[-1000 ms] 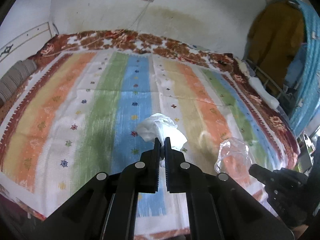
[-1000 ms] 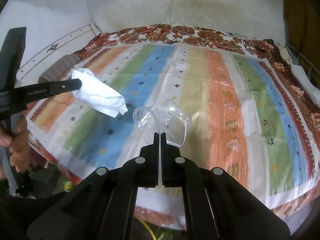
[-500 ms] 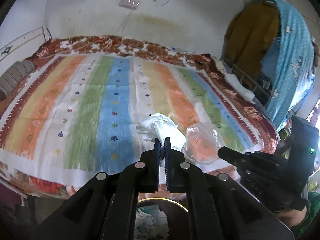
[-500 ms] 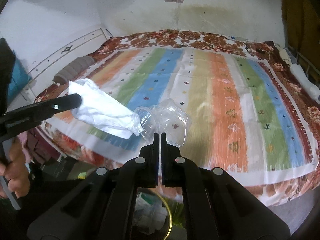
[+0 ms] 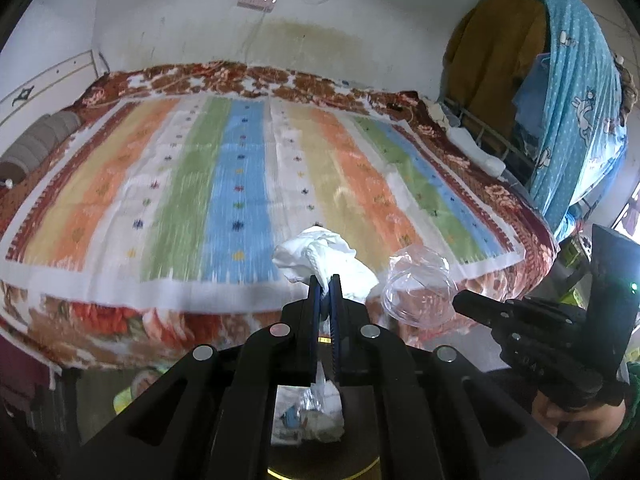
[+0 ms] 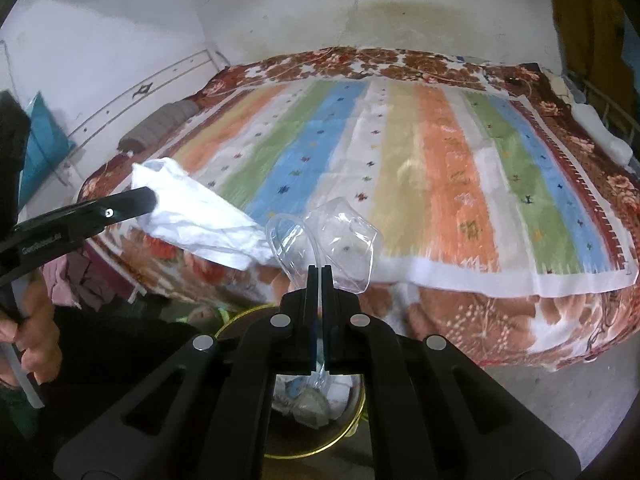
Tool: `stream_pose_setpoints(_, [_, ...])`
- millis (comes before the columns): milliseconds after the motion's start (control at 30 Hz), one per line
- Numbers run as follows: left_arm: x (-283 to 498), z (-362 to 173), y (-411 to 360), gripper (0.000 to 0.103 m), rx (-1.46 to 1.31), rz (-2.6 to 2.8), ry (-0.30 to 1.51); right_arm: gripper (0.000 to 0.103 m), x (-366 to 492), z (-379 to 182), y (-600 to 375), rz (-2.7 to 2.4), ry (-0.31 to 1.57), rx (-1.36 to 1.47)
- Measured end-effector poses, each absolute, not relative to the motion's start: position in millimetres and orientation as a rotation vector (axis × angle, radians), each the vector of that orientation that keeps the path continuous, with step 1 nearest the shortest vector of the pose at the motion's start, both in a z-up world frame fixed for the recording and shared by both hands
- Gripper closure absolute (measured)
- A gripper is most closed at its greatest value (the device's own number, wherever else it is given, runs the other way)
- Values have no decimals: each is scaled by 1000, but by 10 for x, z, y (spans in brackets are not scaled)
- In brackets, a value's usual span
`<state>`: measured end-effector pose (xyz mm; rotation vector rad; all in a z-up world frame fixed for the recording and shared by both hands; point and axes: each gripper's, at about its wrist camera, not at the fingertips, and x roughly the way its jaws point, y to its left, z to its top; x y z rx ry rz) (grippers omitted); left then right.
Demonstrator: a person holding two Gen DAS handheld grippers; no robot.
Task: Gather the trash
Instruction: 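Carry the tissue and clear bag in both tools over the bin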
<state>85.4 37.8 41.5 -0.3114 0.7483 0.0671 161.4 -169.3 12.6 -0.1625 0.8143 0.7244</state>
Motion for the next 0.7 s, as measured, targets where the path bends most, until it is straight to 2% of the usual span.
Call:
stream_pose_setpoints(333, [626, 53, 278, 99, -379, 70, 862, 102, 1354, -239, -1642, 722, 924, -200])
stream_pose_setpoints(700, [802, -573, 375, 99, -491, 167, 1112, 102, 1447, -836, -1542, 649, 1149, -213])
